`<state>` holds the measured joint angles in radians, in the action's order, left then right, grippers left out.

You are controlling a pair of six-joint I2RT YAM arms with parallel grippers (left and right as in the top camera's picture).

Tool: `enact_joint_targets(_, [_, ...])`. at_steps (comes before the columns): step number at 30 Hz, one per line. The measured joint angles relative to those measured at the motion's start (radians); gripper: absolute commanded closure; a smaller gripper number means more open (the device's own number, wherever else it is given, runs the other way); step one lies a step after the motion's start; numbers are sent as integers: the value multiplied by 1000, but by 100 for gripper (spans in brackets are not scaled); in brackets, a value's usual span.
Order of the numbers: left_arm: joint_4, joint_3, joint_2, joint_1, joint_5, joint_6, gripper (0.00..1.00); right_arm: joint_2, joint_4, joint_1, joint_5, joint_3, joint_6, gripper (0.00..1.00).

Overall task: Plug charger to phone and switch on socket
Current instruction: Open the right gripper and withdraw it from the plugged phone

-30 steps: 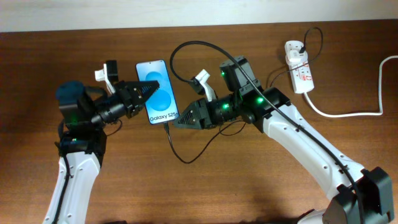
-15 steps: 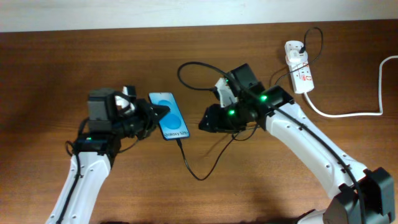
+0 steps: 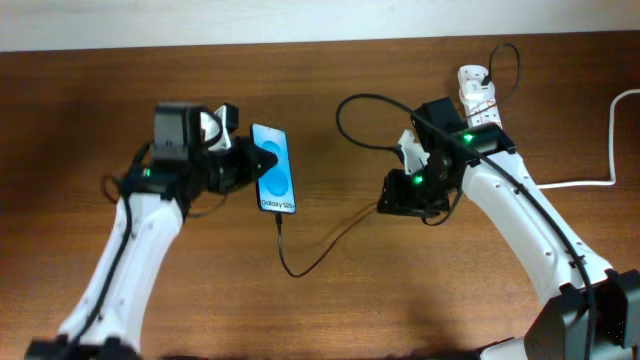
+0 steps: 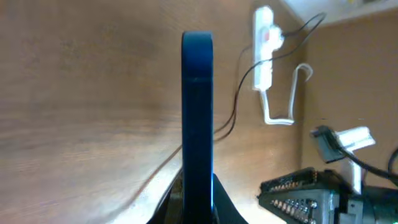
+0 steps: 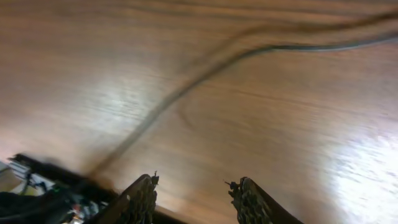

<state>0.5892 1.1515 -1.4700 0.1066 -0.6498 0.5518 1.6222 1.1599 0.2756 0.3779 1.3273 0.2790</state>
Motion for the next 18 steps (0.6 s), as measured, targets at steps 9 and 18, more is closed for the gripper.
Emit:
enact_joint_targets(9, [-4,90,-278,0,8,-148,100,0,2,0,-64,-61,-6,51])
enact_joint_targets(18, [-76,90,-349,2,196,-168,100,-2,-181,0,-68,-327,38,48])
